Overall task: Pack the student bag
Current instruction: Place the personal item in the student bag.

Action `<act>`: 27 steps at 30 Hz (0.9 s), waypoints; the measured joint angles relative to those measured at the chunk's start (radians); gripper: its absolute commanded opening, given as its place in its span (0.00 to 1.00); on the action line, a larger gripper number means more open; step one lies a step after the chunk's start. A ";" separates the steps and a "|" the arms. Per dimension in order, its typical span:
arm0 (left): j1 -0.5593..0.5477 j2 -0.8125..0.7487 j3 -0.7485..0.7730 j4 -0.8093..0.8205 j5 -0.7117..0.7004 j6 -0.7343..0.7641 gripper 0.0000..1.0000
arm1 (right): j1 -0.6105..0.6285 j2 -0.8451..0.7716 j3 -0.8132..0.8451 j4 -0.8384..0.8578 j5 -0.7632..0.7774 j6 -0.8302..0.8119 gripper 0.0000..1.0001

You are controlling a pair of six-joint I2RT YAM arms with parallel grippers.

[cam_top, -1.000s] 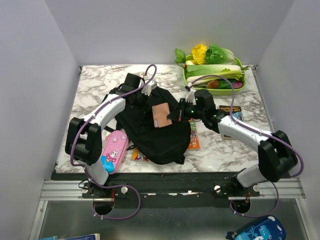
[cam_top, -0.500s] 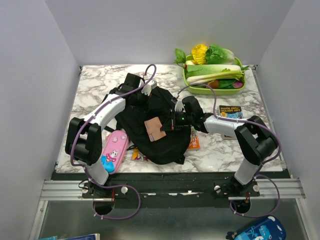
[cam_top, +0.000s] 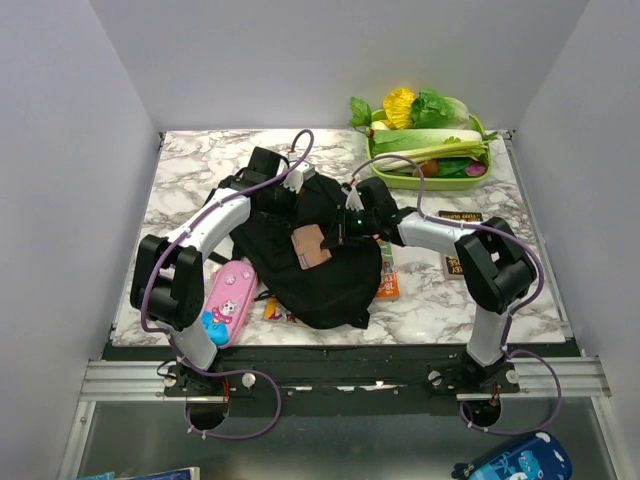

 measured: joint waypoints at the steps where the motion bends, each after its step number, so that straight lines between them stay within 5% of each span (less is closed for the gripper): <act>1: 0.000 0.000 -0.001 0.000 0.005 0.005 0.00 | -0.006 0.008 0.022 -0.021 0.002 -0.001 0.01; 17: 0.001 0.000 -0.005 -0.001 0.030 0.018 0.00 | 0.010 0.045 0.152 -0.126 0.182 0.077 0.01; 24: 0.001 0.003 -0.007 -0.001 0.040 0.006 0.00 | 0.058 0.041 0.169 -0.094 0.254 0.101 0.39; 27: 0.001 0.003 -0.014 0.005 0.040 0.001 0.00 | 0.069 -0.031 0.070 -0.051 0.279 0.068 0.45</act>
